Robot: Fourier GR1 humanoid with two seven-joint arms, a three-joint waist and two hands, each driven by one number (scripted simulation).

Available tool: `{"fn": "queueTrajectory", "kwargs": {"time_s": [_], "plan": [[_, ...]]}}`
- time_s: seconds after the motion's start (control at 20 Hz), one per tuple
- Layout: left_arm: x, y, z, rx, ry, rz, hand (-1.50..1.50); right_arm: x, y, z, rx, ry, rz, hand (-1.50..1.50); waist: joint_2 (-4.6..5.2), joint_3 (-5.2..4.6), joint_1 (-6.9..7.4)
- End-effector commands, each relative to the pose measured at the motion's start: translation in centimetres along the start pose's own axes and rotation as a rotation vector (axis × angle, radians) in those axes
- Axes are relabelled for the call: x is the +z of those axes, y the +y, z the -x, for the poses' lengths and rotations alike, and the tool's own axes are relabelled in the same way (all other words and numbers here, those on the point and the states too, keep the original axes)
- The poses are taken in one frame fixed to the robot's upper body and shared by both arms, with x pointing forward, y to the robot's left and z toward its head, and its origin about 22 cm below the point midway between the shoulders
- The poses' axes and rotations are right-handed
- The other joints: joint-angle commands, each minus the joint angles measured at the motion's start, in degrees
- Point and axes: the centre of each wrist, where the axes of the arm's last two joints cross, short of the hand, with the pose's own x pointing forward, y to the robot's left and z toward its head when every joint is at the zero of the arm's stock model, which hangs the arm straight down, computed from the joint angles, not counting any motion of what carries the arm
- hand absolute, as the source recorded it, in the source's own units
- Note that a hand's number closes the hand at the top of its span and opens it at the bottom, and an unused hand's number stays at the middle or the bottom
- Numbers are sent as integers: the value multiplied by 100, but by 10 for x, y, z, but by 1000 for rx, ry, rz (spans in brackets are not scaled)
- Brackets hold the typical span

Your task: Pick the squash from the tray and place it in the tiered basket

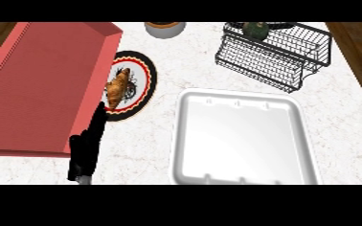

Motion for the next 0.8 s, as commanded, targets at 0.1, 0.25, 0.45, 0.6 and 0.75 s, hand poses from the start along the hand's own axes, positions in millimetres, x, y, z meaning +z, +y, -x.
{"fn": "queueTrajectory", "kwargs": {"time_s": [0.1,0.25,0.45,0.6,0.75], "plan": [[10,6,8,-6,51,-32,0,-10,-83,-2,-41,49,241,-150,-36,-16,-95],[9,27,15,-9,54,-71,0,-1,-143,10,-49,70,243,-150,-68,-18,-219],[5,25,16,-17,56,-51,0,9,-231,19,-68,85,280,-150,-28,-13,-175],[8,6,18,-12,43,-53,0,32,-282,46,-66,92,267,-150,-28,-11,-208],[-2,19,7,-17,52,-52,0,48,-335,36,-56,87,240,-150,-20,-11,-173]]}}
